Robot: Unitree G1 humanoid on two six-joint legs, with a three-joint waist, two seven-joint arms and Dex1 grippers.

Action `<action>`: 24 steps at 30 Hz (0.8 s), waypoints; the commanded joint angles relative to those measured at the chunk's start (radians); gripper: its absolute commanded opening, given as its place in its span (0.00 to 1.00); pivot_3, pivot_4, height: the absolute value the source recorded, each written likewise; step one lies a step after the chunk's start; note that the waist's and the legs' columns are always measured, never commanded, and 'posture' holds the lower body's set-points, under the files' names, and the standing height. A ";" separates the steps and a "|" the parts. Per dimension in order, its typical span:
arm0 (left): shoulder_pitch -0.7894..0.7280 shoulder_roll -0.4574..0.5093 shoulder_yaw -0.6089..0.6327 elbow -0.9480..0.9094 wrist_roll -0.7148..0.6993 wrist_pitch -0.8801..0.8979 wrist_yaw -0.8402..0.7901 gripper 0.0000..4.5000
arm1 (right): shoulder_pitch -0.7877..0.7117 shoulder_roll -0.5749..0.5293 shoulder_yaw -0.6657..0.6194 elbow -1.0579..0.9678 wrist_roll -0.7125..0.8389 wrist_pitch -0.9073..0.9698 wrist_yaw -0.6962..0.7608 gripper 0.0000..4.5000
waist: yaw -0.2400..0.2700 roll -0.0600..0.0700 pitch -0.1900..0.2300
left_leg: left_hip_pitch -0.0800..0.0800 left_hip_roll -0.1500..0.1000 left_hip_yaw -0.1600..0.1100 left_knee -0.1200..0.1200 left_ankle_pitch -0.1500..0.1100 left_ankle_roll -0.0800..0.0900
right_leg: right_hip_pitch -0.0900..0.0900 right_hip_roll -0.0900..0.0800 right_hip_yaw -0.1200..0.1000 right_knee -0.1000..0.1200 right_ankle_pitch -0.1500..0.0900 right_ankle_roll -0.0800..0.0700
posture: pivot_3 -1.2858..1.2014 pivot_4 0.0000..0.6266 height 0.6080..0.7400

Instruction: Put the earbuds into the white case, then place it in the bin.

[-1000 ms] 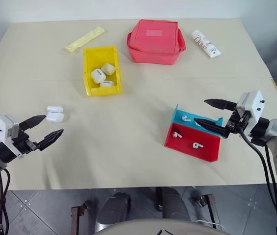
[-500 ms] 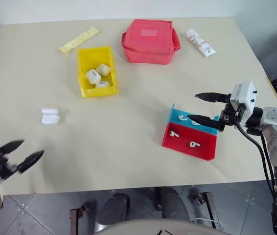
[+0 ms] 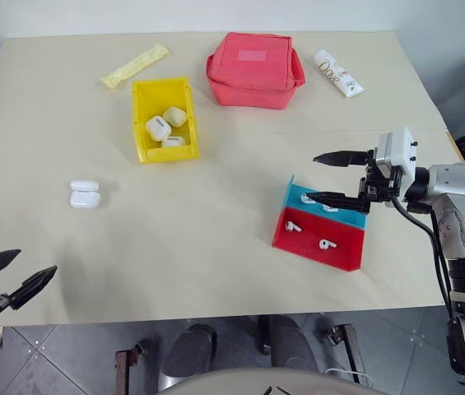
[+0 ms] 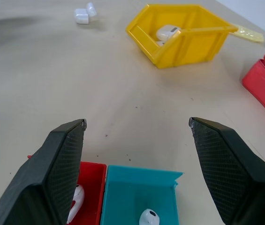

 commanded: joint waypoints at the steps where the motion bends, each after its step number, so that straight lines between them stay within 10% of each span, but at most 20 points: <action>1: -0.100 0.086 -0.055 -0.098 -0.002 0.205 0.142 0.99 | -0.036 0.012 0.001 -0.014 0.010 -0.016 0.008 0.82 | 0.001 0.000 0.000 | 0.000 0.000 0.000 0.000 0.000 0.000 | 0.000 0.000 0.000 0.001 0.000 0.000 | 0.52 0.24 1.00; 10: -0.620 0.260 -0.413 -0.043 0.029 0.741 0.370 0.99 | -0.013 0.033 0.006 -0.029 0.014 -0.037 0.008 0.82 | -0.004 -0.002 -0.001 | 0.002 -0.002 0.000 -0.001 0.001 -0.001 | -0.001 0.003 0.002 0.008 0.000 0.000 | 0.52 0.24 1.00; 24: -1.005 0.219 -0.709 0.279 0.129 0.930 0.423 0.99 | 0.011 0.028 0.002 -0.028 0.008 -0.054 0.008 0.82 | -0.005 -0.003 -0.002 | 0.005 0.000 0.006 0.000 0.001 -0.001 | -0.002 0.005 0.002 0.011 0.000 0.000 | 0.52 0.24 1.00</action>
